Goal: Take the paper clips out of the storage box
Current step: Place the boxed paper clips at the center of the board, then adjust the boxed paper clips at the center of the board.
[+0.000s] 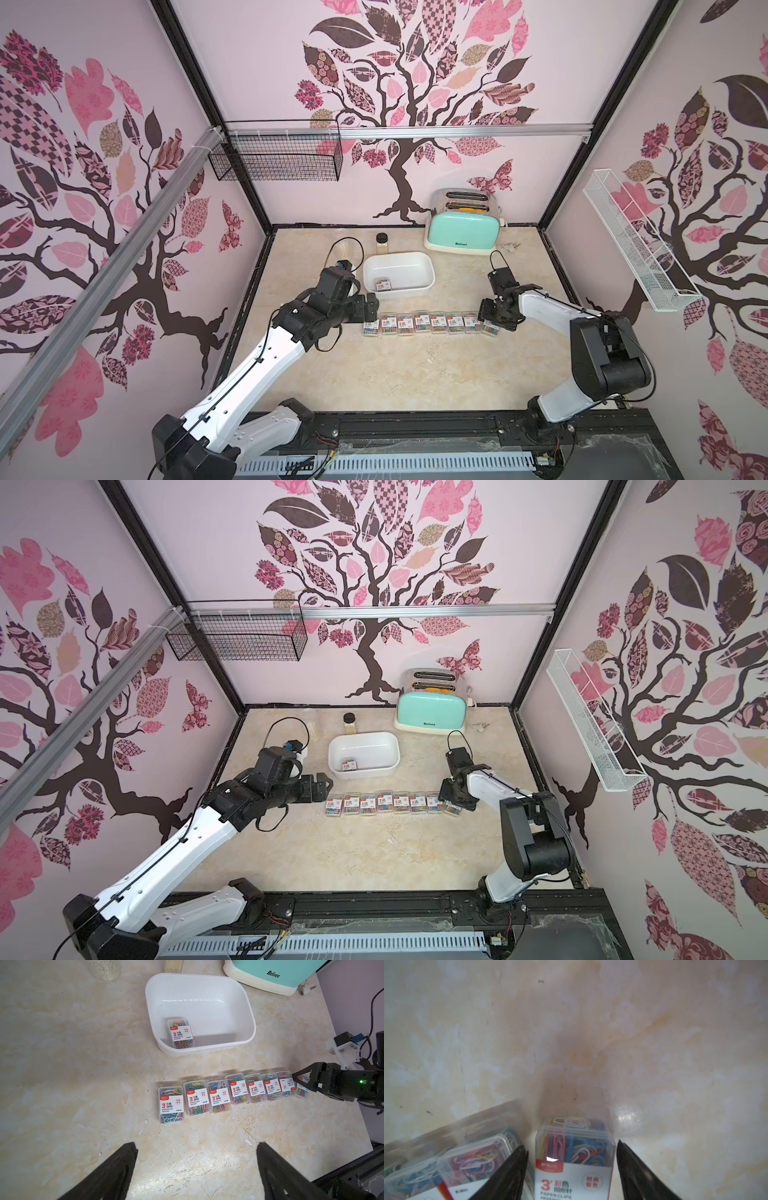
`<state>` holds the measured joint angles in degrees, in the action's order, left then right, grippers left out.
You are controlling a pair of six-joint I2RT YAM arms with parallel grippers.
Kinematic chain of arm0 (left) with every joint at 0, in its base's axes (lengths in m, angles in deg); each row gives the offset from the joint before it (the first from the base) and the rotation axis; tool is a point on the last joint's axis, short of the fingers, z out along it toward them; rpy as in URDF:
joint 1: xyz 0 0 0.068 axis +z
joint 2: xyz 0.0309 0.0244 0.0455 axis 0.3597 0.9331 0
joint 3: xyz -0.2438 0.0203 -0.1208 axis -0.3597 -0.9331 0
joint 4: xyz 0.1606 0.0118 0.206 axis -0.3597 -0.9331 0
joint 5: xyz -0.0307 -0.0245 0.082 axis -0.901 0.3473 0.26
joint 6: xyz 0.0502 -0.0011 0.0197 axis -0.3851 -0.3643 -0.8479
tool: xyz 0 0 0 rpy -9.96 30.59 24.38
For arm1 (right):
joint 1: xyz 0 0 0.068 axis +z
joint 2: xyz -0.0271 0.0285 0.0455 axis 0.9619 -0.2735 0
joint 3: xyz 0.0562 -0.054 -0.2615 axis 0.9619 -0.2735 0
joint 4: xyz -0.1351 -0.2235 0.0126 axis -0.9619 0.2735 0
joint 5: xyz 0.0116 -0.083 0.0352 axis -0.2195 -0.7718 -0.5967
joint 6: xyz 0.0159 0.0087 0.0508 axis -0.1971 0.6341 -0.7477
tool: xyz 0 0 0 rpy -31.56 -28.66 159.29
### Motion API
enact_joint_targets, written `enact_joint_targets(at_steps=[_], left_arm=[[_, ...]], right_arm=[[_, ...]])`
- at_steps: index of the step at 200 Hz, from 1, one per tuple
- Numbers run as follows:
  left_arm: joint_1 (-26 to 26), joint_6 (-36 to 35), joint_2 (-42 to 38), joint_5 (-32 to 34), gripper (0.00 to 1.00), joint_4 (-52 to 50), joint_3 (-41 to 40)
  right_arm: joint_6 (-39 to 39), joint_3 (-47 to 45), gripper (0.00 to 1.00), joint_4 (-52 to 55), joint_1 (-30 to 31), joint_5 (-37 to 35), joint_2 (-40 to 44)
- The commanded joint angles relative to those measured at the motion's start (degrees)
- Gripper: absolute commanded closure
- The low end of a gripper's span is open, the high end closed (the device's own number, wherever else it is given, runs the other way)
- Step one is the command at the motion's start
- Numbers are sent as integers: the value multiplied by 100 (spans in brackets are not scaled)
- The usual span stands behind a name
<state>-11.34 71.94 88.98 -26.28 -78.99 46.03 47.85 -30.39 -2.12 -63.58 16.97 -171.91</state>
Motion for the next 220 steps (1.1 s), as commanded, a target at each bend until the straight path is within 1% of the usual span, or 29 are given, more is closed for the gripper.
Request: enact_joint_targets(at_steps=[1,35,65,79,96,112,160,187,220], left_arm=[[-51,29,-6,34,4,178,48],[-80,24,12,70,3,206,53],[-82,-10,54,83,3,237,90],[-80,-12,66,92,3,232,120],[-85,-19,67,105,2,230,122],[-91,-19,72,118,2,235,121],[-89,-24,79,138,2,238,130],[-84,-20,82,156,2,215,126],[-92,-13,85,156,2,214,120]], right_arm=[[16,245,28,202,-44,-59,429],[40,399,30,539,-77,-229,818],[-40,419,40,753,-246,-381,770],[-112,401,45,778,-453,-359,707],[-162,406,49,782,-765,-230,602],[-132,454,49,770,-908,-210,454],[-231,390,50,658,-930,29,15],[-266,252,50,533,-932,36,-31],[-190,290,51,427,-931,310,-176]])
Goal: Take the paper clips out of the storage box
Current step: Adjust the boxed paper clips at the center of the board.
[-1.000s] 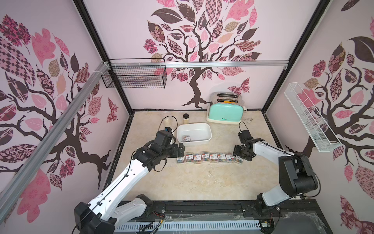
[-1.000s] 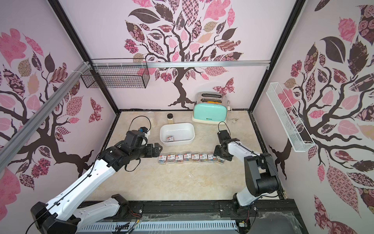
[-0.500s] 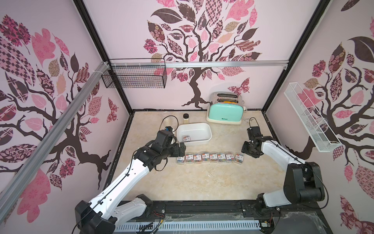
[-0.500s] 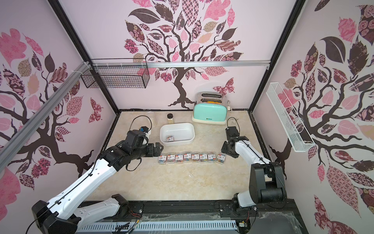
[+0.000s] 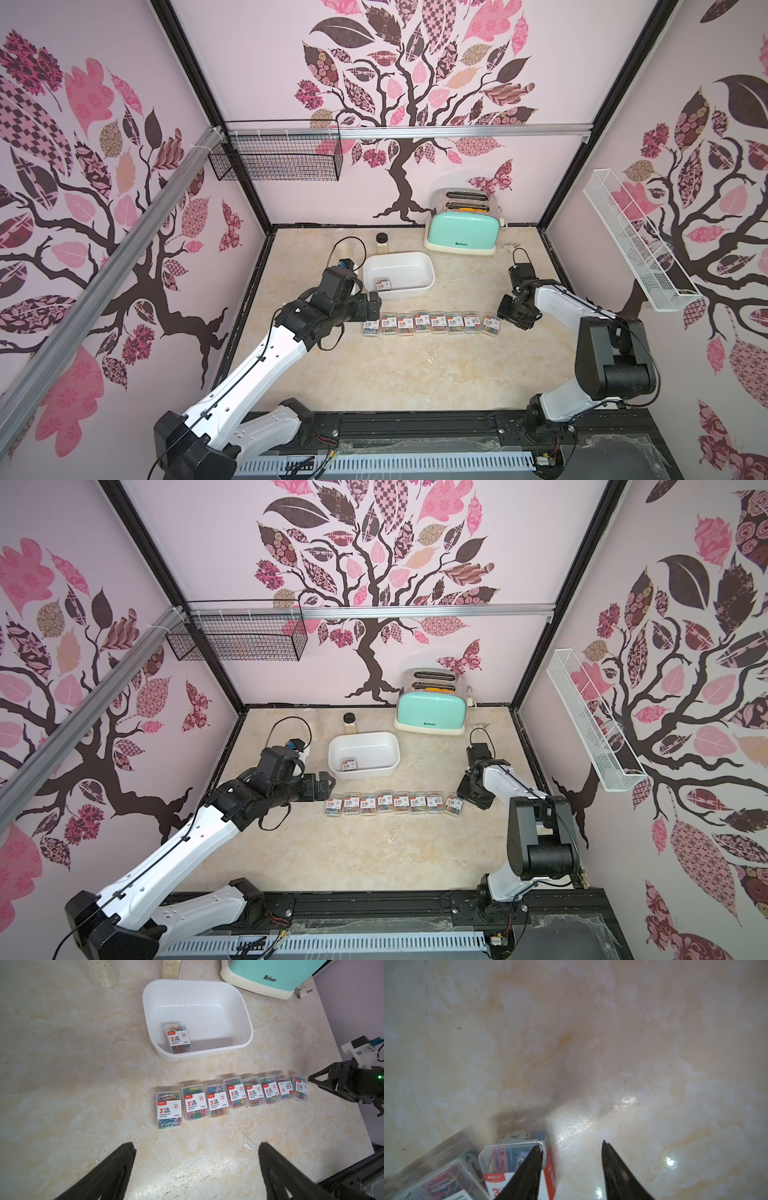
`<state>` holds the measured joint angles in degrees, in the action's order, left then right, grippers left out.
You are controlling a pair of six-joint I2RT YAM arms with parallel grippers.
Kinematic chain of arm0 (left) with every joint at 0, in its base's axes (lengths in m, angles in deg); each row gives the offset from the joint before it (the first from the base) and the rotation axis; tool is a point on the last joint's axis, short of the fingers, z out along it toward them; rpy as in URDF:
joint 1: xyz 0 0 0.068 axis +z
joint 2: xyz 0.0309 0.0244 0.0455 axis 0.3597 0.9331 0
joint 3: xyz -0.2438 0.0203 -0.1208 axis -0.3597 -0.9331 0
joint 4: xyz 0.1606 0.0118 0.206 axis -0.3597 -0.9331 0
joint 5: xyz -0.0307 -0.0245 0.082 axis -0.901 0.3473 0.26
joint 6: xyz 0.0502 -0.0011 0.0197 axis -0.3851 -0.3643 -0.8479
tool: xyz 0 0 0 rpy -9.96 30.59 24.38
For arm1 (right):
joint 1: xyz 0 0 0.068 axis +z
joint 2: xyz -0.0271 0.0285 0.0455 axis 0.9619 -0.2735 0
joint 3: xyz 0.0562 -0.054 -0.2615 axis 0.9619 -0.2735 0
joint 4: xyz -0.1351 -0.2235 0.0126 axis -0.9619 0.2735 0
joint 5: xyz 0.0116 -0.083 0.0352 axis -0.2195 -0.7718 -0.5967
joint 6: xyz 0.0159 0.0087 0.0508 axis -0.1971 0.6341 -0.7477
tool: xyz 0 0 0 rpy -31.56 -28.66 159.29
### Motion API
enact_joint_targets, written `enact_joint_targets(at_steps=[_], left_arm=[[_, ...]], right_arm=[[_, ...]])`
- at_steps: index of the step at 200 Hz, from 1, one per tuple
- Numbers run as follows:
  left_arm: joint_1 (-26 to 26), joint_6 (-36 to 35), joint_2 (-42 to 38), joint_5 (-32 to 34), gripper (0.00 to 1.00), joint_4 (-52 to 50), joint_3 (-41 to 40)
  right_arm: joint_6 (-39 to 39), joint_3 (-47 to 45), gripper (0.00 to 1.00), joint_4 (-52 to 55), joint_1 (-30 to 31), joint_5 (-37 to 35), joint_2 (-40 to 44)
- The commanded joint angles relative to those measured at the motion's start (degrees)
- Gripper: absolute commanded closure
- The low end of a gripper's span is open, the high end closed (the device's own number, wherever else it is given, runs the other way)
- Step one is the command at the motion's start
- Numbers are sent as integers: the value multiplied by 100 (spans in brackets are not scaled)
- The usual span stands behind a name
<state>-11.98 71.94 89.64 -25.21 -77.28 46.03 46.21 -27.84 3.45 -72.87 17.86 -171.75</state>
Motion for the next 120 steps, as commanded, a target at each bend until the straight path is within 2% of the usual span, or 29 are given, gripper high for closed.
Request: enact_joint_targets(at_steps=[1,68,120], left_arm=[[-31,-12,27,49,2,39,116],[-32,7,132,31,2,104,156],[-49,68,122,31,2,119,111]], right_arm=[[-25,36,51,-128,-2,233,-194],[90,117,50,-183,18,511,-257],[-166,-74,48,-88,15,-187,94]])
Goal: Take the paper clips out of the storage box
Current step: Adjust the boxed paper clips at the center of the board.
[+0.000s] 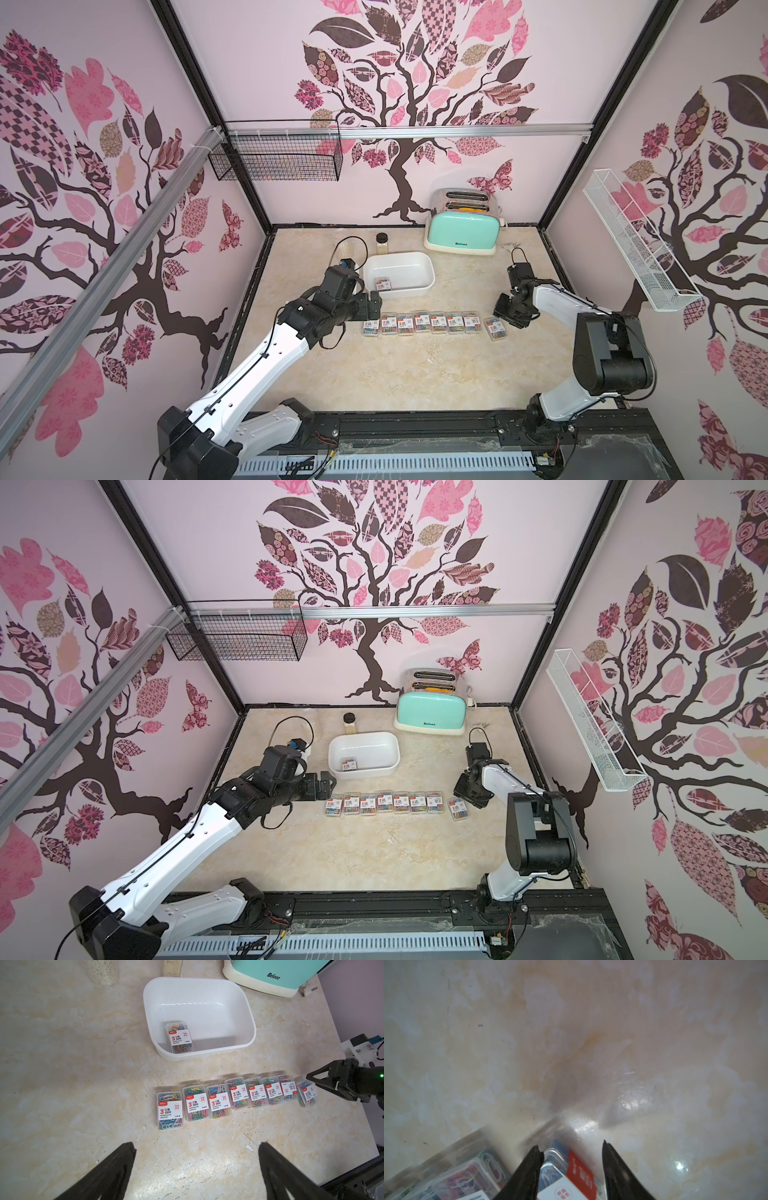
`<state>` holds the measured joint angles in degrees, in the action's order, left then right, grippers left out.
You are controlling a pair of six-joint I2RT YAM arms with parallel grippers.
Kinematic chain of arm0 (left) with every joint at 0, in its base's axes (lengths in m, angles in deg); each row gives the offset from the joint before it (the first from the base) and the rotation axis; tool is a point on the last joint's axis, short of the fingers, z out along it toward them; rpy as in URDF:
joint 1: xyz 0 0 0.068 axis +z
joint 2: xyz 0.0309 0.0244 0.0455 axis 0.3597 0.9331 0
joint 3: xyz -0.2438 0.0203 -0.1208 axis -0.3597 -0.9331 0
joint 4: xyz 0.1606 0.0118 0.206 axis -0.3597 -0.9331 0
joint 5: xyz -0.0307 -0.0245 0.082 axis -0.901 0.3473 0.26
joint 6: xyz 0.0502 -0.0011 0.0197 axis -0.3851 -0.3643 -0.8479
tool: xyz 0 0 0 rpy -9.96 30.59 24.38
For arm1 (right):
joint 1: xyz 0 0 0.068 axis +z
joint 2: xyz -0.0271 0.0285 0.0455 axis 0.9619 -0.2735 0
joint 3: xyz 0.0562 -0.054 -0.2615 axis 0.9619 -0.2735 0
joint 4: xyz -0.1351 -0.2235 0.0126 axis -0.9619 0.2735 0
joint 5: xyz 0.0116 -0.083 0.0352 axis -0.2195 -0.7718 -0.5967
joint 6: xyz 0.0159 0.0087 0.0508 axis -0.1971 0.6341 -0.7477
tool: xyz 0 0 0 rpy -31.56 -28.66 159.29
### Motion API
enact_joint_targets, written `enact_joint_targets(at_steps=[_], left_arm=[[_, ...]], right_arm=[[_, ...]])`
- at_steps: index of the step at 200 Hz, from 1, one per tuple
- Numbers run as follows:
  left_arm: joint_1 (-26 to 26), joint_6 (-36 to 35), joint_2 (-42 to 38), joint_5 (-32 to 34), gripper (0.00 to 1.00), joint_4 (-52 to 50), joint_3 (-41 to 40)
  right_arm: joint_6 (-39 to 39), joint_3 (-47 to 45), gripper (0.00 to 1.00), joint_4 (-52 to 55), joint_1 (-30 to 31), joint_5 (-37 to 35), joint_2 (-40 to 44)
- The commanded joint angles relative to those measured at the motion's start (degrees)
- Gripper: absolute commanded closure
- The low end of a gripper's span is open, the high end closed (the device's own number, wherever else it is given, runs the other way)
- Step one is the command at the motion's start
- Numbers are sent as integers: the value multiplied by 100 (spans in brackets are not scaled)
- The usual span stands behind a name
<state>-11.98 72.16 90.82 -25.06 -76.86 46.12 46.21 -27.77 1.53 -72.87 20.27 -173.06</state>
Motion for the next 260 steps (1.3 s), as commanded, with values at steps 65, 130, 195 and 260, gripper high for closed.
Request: enact_joint_targets(at_steps=[65,130,195,260], left_arm=[[-78,62,-59,34,2,73,60],[-104,73,-27,-19,2,117,35],[-114,62,-18,-47,2,93,60],[-113,47,-5,15,2,39,123]], right_arm=[[70,-165,30,390,22,-14,888],[-61,-777,39,560,68,599,1312],[-361,-1190,46,-407,86,782,1120],[-132,-909,48,-118,101,680,1185]])
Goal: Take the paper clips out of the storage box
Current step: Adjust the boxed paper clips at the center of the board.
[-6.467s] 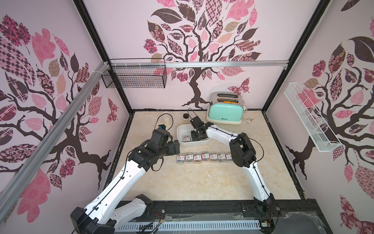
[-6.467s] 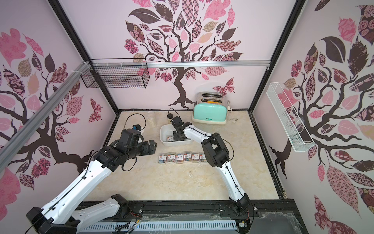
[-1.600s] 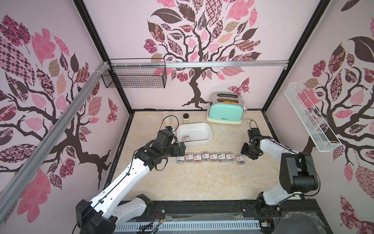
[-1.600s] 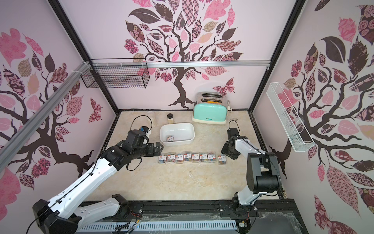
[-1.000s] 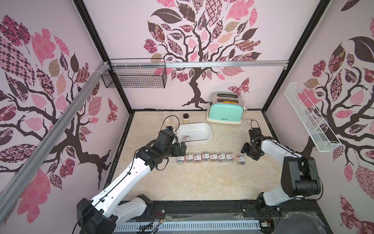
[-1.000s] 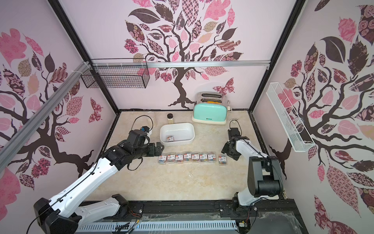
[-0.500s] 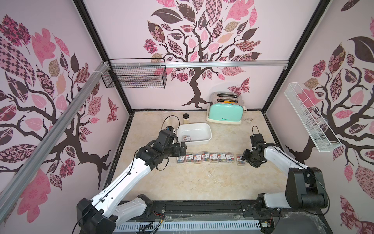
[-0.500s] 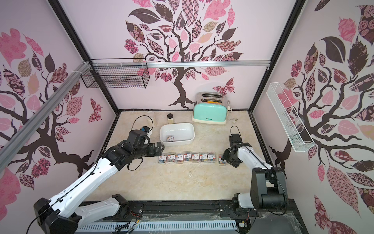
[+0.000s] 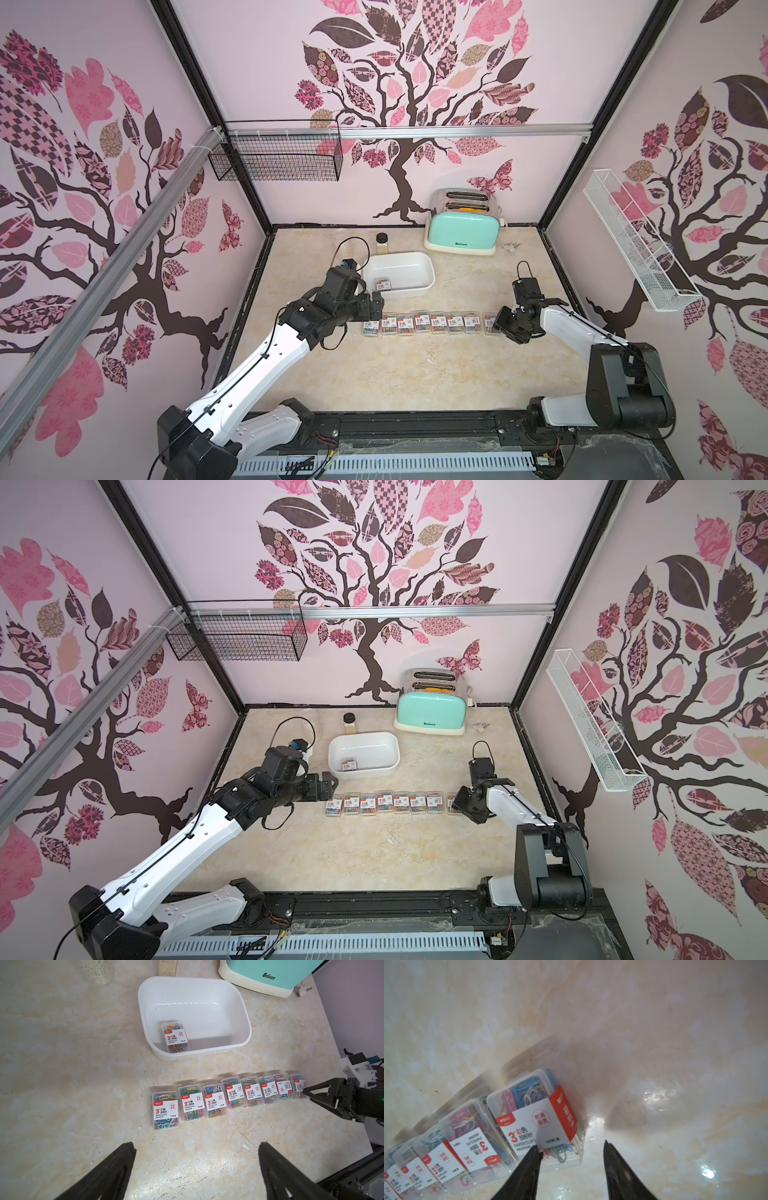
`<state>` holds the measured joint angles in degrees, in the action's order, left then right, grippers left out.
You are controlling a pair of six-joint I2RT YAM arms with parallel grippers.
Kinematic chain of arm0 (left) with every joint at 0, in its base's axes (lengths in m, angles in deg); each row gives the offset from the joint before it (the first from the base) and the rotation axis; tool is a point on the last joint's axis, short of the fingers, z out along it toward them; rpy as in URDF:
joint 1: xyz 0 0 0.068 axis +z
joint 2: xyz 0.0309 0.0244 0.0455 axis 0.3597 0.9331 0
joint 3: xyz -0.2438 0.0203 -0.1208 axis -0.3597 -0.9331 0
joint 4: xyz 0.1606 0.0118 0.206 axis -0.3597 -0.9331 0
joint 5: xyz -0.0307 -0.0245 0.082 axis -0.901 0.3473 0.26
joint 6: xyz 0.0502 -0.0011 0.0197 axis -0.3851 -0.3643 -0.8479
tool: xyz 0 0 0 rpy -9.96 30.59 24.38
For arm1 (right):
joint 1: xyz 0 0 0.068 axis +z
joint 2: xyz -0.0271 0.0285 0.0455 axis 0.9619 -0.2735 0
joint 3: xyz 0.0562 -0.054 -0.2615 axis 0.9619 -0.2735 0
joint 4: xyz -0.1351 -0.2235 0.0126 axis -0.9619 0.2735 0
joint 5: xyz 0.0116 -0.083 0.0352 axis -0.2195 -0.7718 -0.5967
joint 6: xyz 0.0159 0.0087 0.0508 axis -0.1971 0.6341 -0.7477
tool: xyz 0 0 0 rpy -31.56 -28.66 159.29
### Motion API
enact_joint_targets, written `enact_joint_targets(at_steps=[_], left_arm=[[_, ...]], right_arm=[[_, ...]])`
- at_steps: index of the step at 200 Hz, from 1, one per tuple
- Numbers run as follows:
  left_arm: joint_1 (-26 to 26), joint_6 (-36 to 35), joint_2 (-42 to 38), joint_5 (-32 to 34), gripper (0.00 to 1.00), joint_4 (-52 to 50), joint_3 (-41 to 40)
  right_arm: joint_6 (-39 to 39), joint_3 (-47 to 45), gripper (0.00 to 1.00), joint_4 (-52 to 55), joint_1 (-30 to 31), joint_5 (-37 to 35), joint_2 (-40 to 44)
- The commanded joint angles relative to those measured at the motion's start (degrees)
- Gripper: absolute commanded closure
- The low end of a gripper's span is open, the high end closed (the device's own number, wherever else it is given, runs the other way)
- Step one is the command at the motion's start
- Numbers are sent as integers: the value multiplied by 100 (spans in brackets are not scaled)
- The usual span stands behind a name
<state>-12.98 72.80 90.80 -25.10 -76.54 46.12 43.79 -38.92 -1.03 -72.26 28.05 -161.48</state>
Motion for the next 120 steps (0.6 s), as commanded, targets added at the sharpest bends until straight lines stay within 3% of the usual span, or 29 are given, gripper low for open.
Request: enact_joint_targets(at_steps=[1,37,120], left_arm=[[-13,-16,-3,20,2,10,122],[-13,-10,31,-5,2,48,125],[-13,-37,-20,86,2,-31,172]], right_arm=[[111,206,48,142,36,-106,48],[129,311,48,230,30,-472,448],[139,839,46,225,-108,-943,-467]])
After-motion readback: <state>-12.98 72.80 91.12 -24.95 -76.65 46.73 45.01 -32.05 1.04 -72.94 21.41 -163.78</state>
